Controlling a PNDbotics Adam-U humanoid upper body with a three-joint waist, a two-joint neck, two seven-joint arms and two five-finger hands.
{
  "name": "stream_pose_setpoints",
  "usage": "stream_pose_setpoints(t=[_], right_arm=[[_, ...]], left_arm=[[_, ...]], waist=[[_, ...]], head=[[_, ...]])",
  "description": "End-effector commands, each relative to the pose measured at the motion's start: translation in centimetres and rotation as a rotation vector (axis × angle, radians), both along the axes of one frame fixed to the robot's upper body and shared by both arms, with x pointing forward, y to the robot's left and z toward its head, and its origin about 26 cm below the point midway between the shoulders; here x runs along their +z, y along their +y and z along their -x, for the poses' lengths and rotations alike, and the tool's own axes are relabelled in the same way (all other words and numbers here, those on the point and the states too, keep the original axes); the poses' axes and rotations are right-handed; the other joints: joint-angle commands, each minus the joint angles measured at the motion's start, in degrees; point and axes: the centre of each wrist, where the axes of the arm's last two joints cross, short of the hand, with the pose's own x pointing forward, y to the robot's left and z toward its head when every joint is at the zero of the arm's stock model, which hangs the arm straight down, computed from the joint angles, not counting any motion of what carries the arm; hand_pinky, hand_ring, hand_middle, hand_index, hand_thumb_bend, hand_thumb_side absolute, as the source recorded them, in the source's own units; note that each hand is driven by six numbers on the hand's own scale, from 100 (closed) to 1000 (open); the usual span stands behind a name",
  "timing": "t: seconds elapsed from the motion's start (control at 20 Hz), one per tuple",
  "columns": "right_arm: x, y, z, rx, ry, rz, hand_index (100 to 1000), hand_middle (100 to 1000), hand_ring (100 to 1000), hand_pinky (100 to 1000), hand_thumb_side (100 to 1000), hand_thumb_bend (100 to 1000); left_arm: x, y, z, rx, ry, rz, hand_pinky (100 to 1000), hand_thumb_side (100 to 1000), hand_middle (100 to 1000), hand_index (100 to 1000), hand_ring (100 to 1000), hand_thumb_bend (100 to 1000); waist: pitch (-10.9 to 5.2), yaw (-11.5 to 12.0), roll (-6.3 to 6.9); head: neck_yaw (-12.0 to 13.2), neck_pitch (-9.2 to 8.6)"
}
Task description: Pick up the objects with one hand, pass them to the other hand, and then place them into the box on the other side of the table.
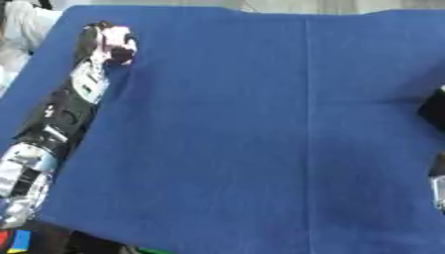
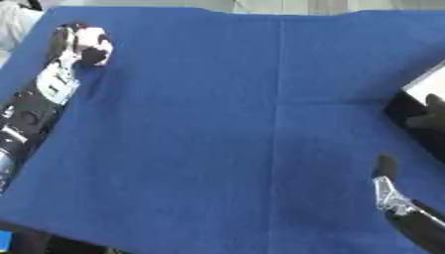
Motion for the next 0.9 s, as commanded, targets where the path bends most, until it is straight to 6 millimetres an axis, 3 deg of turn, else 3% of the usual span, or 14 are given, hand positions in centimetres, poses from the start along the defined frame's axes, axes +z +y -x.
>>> stream_pose_setpoints(t=[0.05,0.15,0.5,0.7,0.8,0.9], right_arm=[[0.7,-0.2,0.2,-0.002,-0.029,0.016,968,687,857,828,414,100],[0.8,-0.1,0.2,-0.002,-0.035,0.018,966,691,855,829,417,100],[0.4,-0.2,0.3,-0.021,-0.017,0.053,964,700,852,831,421,100],[0.4,-0.1,0.3,-0.024,-0.020,0.069,964,701,852,831,421,100],[0.6,0.1,0.3,-0.011,-0.034,0.087,962,722,851,833,340,100],[1.2,1.0,0.2,0.029,-0.058,0.129,960,732,853,835,183,100]], left_arm=[[2.1,0.5,0.2,-0.019,-0.071,0.003,434,265,437,669,405,100],[2.6,0.4,0.2,-0.029,-0.090,0.004,420,296,420,646,394,100],[5.1,-2.7,-0.5,-0.249,-0.192,-0.018,423,362,424,647,398,100],[5.8,-4.2,-0.3,-0.391,-0.223,-0.022,423,366,424,647,398,100],[6.2,-5.1,-0.3,-0.458,-0.247,-0.017,429,372,426,649,401,100],[5.0,-7.3,-0.6,-0.562,-0.235,0.000,434,362,430,653,404,100]], waist=[[-1.73,0.2,0.12],[-2.08,0.4,0.35],[-7.06,2.9,1.01],[-8.05,3.9,1.12],[-8.70,4.5,1.43],[-10.81,5.0,1.55]], head=[[-0.5,0.08],[-0.9,0.30],[-3.6,5.85],[-4.9,6.40],[-6.4,6.43],[-8.0,6.43]])
